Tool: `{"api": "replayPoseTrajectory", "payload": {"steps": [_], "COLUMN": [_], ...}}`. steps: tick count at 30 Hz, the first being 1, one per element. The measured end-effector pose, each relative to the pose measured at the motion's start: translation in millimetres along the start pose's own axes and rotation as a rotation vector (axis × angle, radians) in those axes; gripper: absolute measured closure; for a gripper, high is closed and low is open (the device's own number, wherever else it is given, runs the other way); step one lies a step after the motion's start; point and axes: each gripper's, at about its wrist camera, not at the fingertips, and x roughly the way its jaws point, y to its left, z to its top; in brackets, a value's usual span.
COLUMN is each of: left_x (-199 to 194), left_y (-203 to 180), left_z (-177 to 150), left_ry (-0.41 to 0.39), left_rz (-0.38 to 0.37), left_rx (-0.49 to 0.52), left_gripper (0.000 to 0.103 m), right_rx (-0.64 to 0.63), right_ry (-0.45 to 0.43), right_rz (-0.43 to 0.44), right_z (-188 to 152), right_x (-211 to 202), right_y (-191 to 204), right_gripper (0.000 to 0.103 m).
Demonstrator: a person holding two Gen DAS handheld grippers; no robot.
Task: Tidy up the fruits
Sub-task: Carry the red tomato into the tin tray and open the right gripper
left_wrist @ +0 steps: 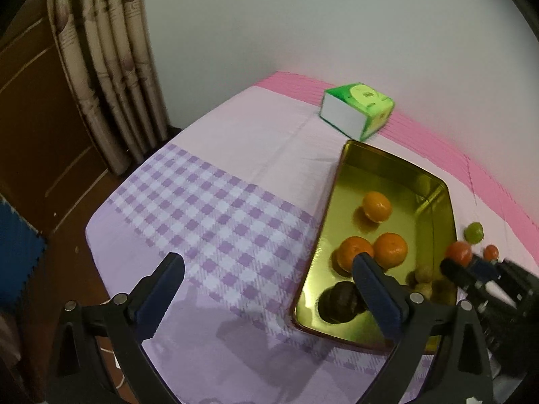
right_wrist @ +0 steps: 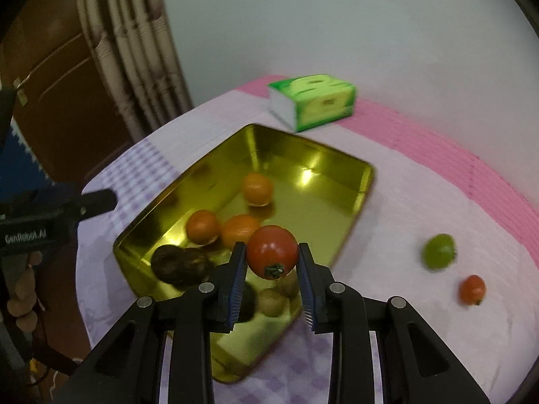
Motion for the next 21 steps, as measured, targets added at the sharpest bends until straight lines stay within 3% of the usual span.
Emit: {"api": "replayPoseTrajectory", "payload": {"steps": [6, 21], "left_x": [0, 1], "left_y": [5, 4], "left_z": [2, 1], "left_ry": [0.001, 0.008], "left_rz": [0.004, -0.001], "left_rx": [-0.024, -0.026], "left_gripper": [0.004, 0.004], "right_rx": [-0.031, -0.031], "right_ry": [0.037, 0.102], "right_rz": [0.019, 0.005], "right_z": [-4, -8], "right_x": [17, 43], "right_y": [18, 17], "right_gripper": [0.072, 0.072]}}
